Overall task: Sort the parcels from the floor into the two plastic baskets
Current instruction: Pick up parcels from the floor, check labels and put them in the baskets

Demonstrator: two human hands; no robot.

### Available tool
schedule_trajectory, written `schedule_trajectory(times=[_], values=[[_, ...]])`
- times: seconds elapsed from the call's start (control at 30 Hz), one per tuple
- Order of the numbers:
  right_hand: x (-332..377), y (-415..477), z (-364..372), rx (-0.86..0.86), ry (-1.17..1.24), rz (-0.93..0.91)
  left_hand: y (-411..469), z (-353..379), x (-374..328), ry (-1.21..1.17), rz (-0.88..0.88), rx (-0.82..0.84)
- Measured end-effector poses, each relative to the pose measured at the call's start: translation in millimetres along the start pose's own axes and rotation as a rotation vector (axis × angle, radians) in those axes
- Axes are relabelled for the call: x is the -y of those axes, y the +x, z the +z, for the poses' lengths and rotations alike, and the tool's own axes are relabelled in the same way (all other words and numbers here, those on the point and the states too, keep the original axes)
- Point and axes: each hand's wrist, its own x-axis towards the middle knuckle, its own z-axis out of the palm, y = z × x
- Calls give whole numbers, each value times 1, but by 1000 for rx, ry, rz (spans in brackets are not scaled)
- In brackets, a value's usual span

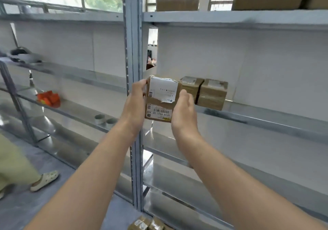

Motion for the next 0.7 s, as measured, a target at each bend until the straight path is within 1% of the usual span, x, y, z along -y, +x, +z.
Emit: schedule_trajectory(times=[0.13, 0.27, 0.37, 0.5, 0.7], values=[[35, 7, -19, -82, -7, -70, 7, 22, -38, -3, 47, 100], [57, 3, -38, -188, -30, -122, 11, 36, -56, -67, 77, 175], [69, -7, -50, -278, -28, -136, 9, 46, -59, -101, 50, 280], [78, -25, -69, -460, -39, -115, 7, 65, -60, -168, 7, 418], [75, -63, -122, -695, -107, -64, -13, 112, -67, -240, -89, 591]])
